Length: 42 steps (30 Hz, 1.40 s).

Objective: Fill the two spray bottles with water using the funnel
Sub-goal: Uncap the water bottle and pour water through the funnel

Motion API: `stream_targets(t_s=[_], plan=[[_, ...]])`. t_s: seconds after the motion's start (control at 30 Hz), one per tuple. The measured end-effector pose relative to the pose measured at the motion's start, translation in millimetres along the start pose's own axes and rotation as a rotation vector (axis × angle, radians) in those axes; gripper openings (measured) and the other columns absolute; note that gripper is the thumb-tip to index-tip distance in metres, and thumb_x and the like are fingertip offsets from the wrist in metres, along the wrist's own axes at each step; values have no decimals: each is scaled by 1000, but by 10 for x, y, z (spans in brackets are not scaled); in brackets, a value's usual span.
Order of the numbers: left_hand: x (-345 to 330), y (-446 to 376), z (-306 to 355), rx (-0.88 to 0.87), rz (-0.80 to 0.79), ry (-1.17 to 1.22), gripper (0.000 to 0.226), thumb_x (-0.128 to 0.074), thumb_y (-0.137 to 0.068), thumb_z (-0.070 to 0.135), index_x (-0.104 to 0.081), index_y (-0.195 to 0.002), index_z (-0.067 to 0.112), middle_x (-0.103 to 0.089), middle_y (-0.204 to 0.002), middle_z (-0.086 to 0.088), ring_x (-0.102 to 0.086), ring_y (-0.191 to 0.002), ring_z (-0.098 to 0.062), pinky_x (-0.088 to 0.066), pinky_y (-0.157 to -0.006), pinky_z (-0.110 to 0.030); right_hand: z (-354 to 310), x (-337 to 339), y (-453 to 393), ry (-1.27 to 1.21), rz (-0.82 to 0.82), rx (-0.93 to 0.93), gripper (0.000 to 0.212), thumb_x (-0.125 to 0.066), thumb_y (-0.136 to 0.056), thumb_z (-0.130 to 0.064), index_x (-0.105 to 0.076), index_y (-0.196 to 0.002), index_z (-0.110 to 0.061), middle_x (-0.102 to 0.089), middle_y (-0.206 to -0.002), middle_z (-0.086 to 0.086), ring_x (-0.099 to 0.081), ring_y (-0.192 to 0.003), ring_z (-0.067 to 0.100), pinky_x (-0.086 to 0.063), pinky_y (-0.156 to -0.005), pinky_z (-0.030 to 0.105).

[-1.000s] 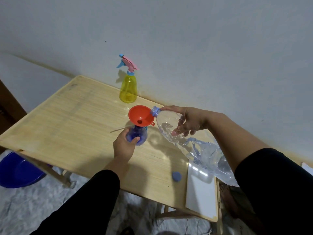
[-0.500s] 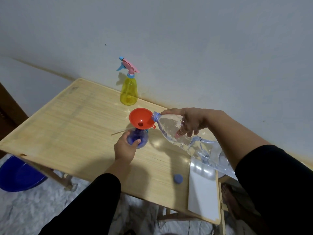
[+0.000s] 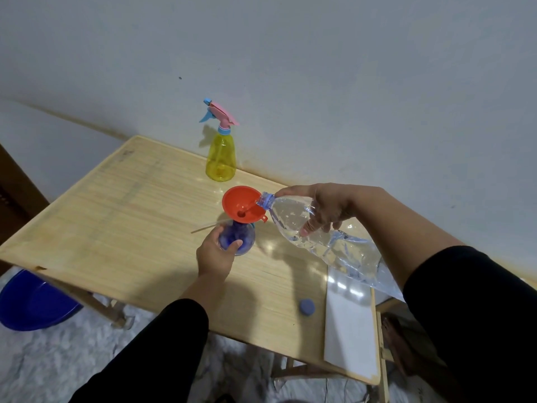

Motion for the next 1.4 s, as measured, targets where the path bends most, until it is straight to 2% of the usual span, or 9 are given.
stream_targets(t_s=[0.07, 0.2, 0.3, 0.53, 0.7, 1.07, 1.17, 1.3, 1.4], plan=[[-3, -6, -8, -3, -3, -1, 50, -76, -76, 17, -58, -123, 16, -66, -115, -4, -61, -107, -21, -45, -91, -26, -5, -1, 5, -1, -4, -1, 92, -82, -70, -25, -26, -133, -62, -61, -92, 4, -70, -78, 29, -60, -71, 39], [-6, -18, -17, -4, -3, -10, 52, -76, -77, 18, -57, -125, 16, -64, -119, -3, -59, -109, -21, -43, -91, -25, -18, 10, 12, 3, -19, -7, 91, -82, -71, -24, -27, -133, -61, -58, -90, 0, -70, -80, 31, -59, -73, 40], [-7, -24, -16, -30, -3, -9, 50, -76, -76, 17, -59, -122, 18, -65, -116, -2, -60, -107, -20, -44, -91, -25, -22, 21, 21, 6, -24, -11, 89, -82, -72, -24, -28, -133, -61, -57, -80, -1, -70, -80, 33, -58, -78, 44], [-13, -36, -37, -24, -4, 5, 50, -76, -76, 16, -59, -122, 17, -66, -114, -2, -61, -105, -19, -45, -92, -26, -19, 35, 32, 10, -26, -12, 89, -81, -73, -23, -28, -133, -60, -57, -80, -2, -67, -74, 28, -58, -78, 43], [-26, -52, -67, -11, -5, 3, 52, -77, -76, 17, -57, -125, 16, -65, -117, -2, -60, -107, -18, -44, -92, -26, -19, 37, 26, 22, -34, -13, 89, -81, -74, -21, -27, -135, -59, -56, -81, -3, -67, -75, 29, -59, -75, 40], [-29, -65, -87, -26, -5, -11, 54, -77, -75, 18, -56, -125, 16, -64, -119, -4, -60, -109, -21, -47, -97, -34, 0, 42, 22, 24, -17, 7, 89, -81, -73, -21, -29, -135, -58, -56, -78, -5, -63, -67, 26, -56, -64, 33], [-24, -59, -77, -33, -6, -18, 54, -77, -76, 18, -57, -125, 16, -64, -119, -3, -60, -109, -21, -46, -97, -32, -1, 42, 35, 13, 10, 31, 91, -81, -72, -22, -28, -136, -57, -58, -82, -1, -62, -67, 24, -56, -61, 33], [-21, -60, -61, -41, -12, -6, 51, -76, -76, 16, -58, -124, 16, -65, -116, -2, -61, -106, -19, -45, -94, -27, 34, 32, 63, -103, 86, 103, 90, -81, -72, -19, -31, -135, -57, -57, -89, 12, -55, -60, 19, -47, -52, 26], [-24, -69, -70, -20, -9, 4, 53, -77, -75, 16, -58, -124, 15, -65, -117, -3, -61, -106, -20, -46, -97, -31, 39, 37, 86, -164, 168, 183, 88, -83, -70, -20, -34, -128, -63, -56, -94, 6, -57, -66, 20, -50, -57, 26]])
Point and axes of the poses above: each hand's wrist, its own y-axis away from the middle knuckle, its own x-axis out of the back of the hand, z = x × y, the point moved 4 cm from there along -y, towards the middle knuckle
